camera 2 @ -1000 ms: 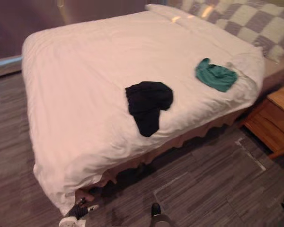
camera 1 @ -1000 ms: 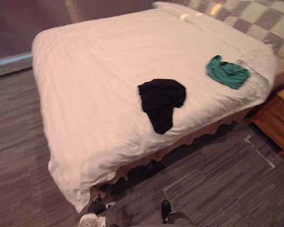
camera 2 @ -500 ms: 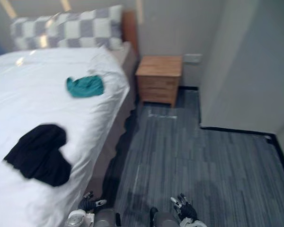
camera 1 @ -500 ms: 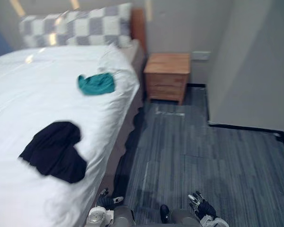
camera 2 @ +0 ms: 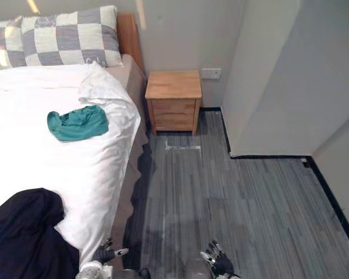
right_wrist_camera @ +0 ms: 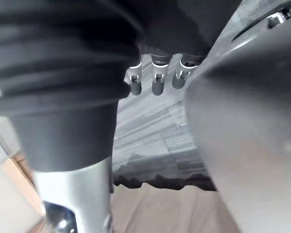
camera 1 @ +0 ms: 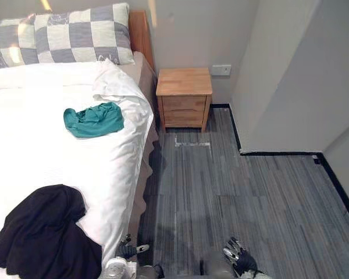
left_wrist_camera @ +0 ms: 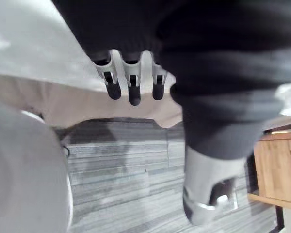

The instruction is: Tidy the bed and pick cloth on bed and put in laundry

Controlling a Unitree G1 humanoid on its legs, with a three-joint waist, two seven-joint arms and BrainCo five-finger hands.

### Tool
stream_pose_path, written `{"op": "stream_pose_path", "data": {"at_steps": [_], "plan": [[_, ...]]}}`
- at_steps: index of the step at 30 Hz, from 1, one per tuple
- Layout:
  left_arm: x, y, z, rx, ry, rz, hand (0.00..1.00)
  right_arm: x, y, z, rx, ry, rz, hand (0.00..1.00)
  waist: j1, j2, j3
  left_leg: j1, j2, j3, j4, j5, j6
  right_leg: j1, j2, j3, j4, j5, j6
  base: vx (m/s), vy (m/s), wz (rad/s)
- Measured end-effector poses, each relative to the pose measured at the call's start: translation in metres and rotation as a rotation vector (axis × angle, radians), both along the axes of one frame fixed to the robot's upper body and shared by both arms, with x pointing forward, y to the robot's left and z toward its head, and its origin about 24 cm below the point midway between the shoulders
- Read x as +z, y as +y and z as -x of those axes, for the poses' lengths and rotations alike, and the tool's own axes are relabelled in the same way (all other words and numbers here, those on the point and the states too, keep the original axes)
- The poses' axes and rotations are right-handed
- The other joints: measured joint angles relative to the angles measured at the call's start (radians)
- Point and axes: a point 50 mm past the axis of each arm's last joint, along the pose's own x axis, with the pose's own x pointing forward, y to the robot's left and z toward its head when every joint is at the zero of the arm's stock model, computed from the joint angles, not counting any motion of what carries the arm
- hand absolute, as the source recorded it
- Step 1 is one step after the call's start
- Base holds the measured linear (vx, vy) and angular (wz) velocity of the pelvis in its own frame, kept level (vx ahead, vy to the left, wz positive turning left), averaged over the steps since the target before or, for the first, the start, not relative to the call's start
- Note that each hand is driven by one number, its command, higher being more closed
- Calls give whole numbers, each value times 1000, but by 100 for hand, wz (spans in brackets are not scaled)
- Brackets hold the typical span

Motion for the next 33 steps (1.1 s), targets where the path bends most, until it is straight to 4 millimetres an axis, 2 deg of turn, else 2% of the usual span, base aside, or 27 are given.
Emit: {"op": "stream_pose_path", "data": {"at_steps": [2,4,6,7,8,9,10,11,12,13,14,15,16,17,18,20,21,22,23,24,25,26,27,28,29,30,33], "plan": [[-1,-1,2,35,9,12,0,2,1,-7,-14,-12,7,0,4,22,10,39,35,-3,-28,-8,-13,-5,3,-108,-169,20,-13,397,-13,8],[-2,-4,4,70,10,13,0,5,-4,-15,-43,-36,28,0,5,57,31,85,83,21,-45,-30,-41,-28,16,-150,-382,129,-13,411,-40,-20],[-2,-3,6,108,2,8,0,7,-5,-18,-60,-48,34,0,13,62,38,132,103,55,-40,-69,-70,-50,12,-138,-528,236,-6,413,-103,-37],[-2,-1,7,122,-5,6,0,7,-4,-18,-61,-47,34,0,15,53,40,146,106,67,-14,-94,-80,-49,-1,-134,-563,263,1,595,-262,-33],[-2,-3,7,137,-6,14,0,8,-5,-21,-60,-50,38,0,21,64,44,168,135,81,47,-123,-74,-47,0,-156,-508,360,-18,593,-332,-20],[-2,-4,5,122,-11,14,0,8,-5,-23,-55,-52,40,0,23,64,43,150,157,78,143,-117,-65,-53,1,-178,-436,357,-57,583,-371,-8],[-2,-6,4,116,-14,22,0,9,-8,-24,-57,-52,47,0,24,74,45,122,178,75,221,-104,-54,-53,7,-192,-405,331,-83,463,-355,6],[-1,-13,2,116,-25,41,0,9,-11,-25,-51,-47,56,0,28,94,45,62,210,64,367,-50,-15,-42,20,-212,-372,287,-100,357,-295,8],[-1,-16,0,120,-32,51,0,10,-13,-25,-48,-44,61,0,31,105,42,18,228,43,458,8,-13,-32,33,-218,-366,262,-104,448,-327,3],[-1,-18,0,135,-42,67,0,9,-18,-23,-43,-35,72,0,34,124,41,-66,258,-12,610,168,-43,8,70,-220,-383,224,-109,443,-247,-3],[0,-19,-1,139,-55,73,0,9,-20,-23,-18,-27,83,0,42,134,49,-149,291,-53,761,268,-84,83,112,-216,-453,209,-122,443,-211,-6],[0,-18,-2,135,-62,74,0,9,-19,-24,-6,-27,86,0,45,135,52,-185,291,-63,820,239,-85,119,126,-211,-485,207,-124,433,-181,-13],[4,-15,-7,124,-104,68,0,7,-14,-25,28,-12,78,0,52,114,65,-252,255,-57,878,132,-76,216,141,-188,-560,205,-128,407,-194,-17],[6,-14,-10,121,-126,64,0,6,-11,-27,49,-8,74,0,61,102,67,-276,218,-44,845,85,-73,259,141,-177,-592,205,-127,445,-234,-35],[9,-13,-11,118,-153,63,0,6,-8,-30,91,-14,83,0,75,96,68,-297,172,-21,733,47,-76,300,142,-162,-627,197,-126,331,-182,-38],[11,-14,-11,128,-186,69,0,8,-3,-36,136,-28,88,0,86,99,70,-330,124,35,502,35,-82,344,150,-144,-667,188,-135,326,-113,-46],[12,-16,-13,117,-198,69,0,8,-1,-37,153,-28,91,0,91,102,68,-333,116,149,324,70,-87,370,161,-147,-692,185,-141,429,-92,-31],[12,-17,-12,103,-193,70,0,8,-1,-37,178,-28,105,0,90,109,63,-322,132,361,177,141,-88,408,177,-170,-720,174,-160,480,-67,13],[11,-18,-12,77,-185,65,0,8,-1,-36,184,-25,117,0,81,111,61,-299,141,579,125,173,-63,450,190,-213,-737,152,-164,441,-39,44],[11,-18,-13,65,-181,62,0,8,-1,-35,183,-24,120,0,77,109,62,-282,137,663,107,167,-34,469,195,-239,-743,139,-158,470,-25,75],[10,-19,-13,46,-172,59,0,8,-1,-35,182,-26,124,0,74,108,60,-270,119,742,76,156,35,502,204,-312,-732,117,-136,464,-31,72],[10,-19,-14,54,-167,63,0,9,0,-38,190,-38,128,0,75,102,54,-270,100,738,69,123,128,493,201,-390,-678,68,-124,536,-39,65],[10,-17,-13,61,-158,62,0,10,3,-42,216,-50,132,0,83,95,40,-270,90,739,69,90,201,471,180,-426,-610,7,-120,354,-27,43],[10,-13,-14,65,-152,53,0,11,5,-46,237,-59,136,0,88,78,37,-272,76,737,76,75,228,456,156,-448,-544,-28,-110,477,-3,61],[7,-8,-13,64,-107,41,0,16,8,-58,257,-92,137,0,85,53,30,-258,48,698,79,61,229,373,91,-463,-295,-71,-42,502,42,88],[7,-8,-13,67,-94,35,0,20,9,-66,262,-119,134,0,83,51,32,-248,29,640,72,55,219,284,28,-443,-76,-67,-15,595,50,105],[4,-9,-9,68,-62,24,0,21,8,-68,254,-124,139,0,69,61,38,-158,-11,469,21,61,180,235,-35,-395,78,-115,-7,498,-49,159]]}}
